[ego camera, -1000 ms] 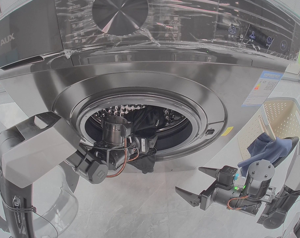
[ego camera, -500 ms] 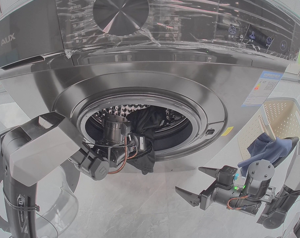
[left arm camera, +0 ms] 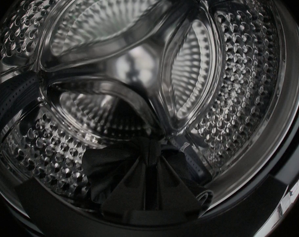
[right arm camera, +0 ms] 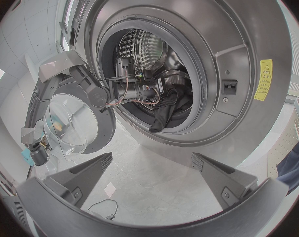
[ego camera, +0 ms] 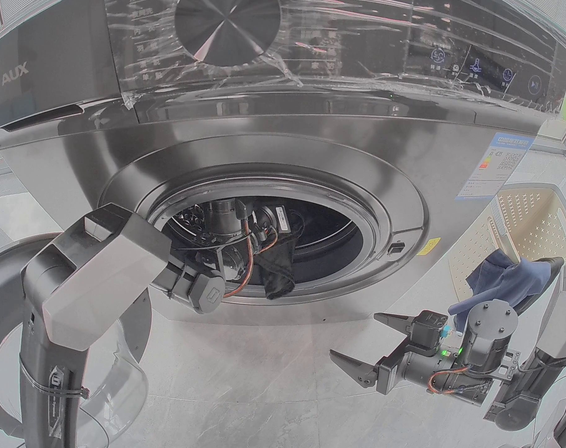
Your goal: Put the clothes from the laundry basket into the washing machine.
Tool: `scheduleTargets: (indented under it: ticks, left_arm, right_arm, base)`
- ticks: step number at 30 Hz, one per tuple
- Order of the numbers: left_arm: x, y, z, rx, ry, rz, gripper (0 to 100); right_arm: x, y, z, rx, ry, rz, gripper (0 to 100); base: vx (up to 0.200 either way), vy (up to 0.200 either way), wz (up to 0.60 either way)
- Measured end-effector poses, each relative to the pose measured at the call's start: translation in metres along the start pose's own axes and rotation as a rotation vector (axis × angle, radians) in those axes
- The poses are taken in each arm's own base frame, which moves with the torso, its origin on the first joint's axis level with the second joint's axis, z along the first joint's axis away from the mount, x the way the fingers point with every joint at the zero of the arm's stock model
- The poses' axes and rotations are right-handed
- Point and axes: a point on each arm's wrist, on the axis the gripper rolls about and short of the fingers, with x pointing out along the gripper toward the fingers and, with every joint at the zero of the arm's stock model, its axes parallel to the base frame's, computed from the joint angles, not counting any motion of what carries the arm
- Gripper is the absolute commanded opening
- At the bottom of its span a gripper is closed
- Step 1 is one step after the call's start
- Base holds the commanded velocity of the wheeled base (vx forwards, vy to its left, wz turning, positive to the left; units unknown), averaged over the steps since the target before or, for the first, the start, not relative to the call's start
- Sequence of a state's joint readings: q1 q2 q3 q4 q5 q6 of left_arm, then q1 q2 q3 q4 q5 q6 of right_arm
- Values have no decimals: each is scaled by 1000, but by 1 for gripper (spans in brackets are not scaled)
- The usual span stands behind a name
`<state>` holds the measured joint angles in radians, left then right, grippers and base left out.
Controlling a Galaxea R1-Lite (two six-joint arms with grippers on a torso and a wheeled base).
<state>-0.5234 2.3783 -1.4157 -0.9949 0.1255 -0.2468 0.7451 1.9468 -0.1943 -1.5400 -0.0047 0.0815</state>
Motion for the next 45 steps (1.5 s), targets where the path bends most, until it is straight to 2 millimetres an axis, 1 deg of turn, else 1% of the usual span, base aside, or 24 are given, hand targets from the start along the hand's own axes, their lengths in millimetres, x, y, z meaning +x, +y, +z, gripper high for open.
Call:
scheduleTargets:
  ticks: [7,12,13,19,26,32,38,39,45]
  left_arm:
    - [19,-1,8,-19,-145,-19,0]
    - [27,0,5,-17,-188,-22,0]
    - [28,1,6,-15,-196,-22,100]
    - [33,3,5,-14,-231,-25,100]
    - [29,3,-8,-7,-179,-13,100]
    - [17,6,-22,25,-99,-1,100]
    - [5,9,-43,65,12,7,100]
    - [4,10,-46,73,25,9,0]
    - [8,13,-53,94,66,18,0]
  right_arm:
    - [0,0,0,0,-1,1,100]
    - [0,0,0,0,-1,0,100]
    - [0,0,0,0,-1,0,100]
    - [0,0,0,0,0,0,100]
    - [0,0,0,0,1,0,100]
    - [0,0,0,0,2,0,100]
    - [0,0,0,1,3,0,100]
    - [0,0,0,1,3,0,100]
    - [0,0,-1,0,4,1,100]
  base:
    - [0,0,0]
    - [0,0,0]
    - [0,0,0]
    - [0,0,0]
    - [0,0,0]
    - [0,0,0]
    - [0,0,0]
    - [0,0,0]
    - [0,0,0]
